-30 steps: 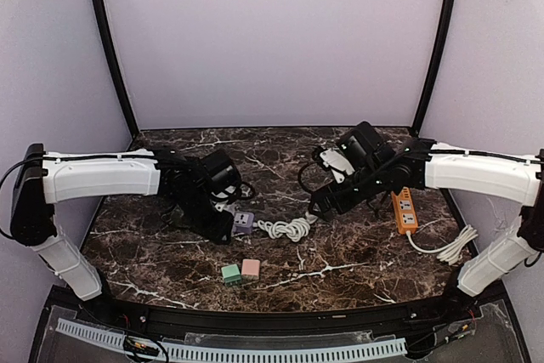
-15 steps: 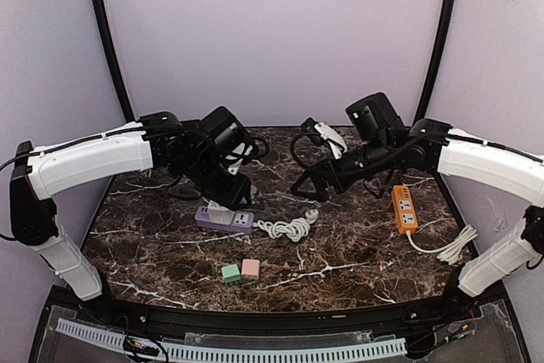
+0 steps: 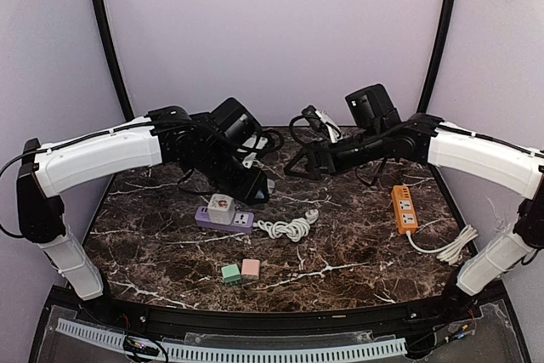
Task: Insert the plug
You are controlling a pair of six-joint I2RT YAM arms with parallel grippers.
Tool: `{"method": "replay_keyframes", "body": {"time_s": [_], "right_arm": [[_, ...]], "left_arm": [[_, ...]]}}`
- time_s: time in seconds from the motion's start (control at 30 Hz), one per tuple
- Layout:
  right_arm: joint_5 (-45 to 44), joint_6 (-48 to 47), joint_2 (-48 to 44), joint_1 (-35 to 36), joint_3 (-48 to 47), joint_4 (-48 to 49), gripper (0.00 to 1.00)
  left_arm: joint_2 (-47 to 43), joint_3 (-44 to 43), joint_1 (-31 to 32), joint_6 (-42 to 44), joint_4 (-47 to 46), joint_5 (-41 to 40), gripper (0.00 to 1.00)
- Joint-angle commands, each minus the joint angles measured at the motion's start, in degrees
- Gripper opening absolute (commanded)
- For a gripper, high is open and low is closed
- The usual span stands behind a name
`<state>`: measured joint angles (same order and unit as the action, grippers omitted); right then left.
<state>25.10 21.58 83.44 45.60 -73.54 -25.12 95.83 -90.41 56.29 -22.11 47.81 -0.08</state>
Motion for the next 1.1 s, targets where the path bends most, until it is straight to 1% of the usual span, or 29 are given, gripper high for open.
{"method": "replay_keyframes", "body": {"time_s": [0.0,0.1,0.2,0.33,0.43,0.6,0.73,0.9,1.0,1.07], "right_arm": [[3.63,4.2,1.38,-1.91,-1.3,3.64,0.93],[3.83,6.61,1.93,-3.49,-0.82,3.95,0.91],[5.99,8.49,2.44,-4.88,-0.1,5.32,0.89],[9.27,9.6,3.7,-5.22,0.31,6.97,0.87],[10.75,10.27,4.77,-5.54,0.69,7.42,0.85],[12.56,11.2,5.67,-5.95,1.44,8.62,0.82],[13.18,11.72,6.35,-6.14,1.8,9.06,0.77],[13.57,12.23,7.36,-6.35,1.91,9.33,0.74],[14.16,12.62,8.38,-6.6,1.99,9.3,0.68],[14.44,12.64,9.0,-6.68,1.93,9.32,0.66]], "left_arm": [[0.73,-2.44,0.4,-0.98,-1.91,2.04,0.16],[0.98,-2.57,0.54,-3.07,-3.51,1.43,0.14],[1.59,-2.53,0.79,-4.06,-5.64,0.86,0.14],[2.6,-3.09,0.92,-4.62,-7.03,0.8,0.14],[3.33,-3.76,0.94,-4.7,-7.43,-0.87,0.14],[4.58,-5.26,0.93,-4.8,-8.22,-0.68,0.14],[5.27,-5.85,0.96,-5.4,-9.27,-0.26,0.14],[5.72,-6.23,0.93,-5.66,-10.13,-0.11,0.14],[6.17,-6.77,1.04,-5.32,-10.31,-0.1,0.14],[6.45,-7.2,1.08,-5.17,-10.35,-0.1,0.14]]}}
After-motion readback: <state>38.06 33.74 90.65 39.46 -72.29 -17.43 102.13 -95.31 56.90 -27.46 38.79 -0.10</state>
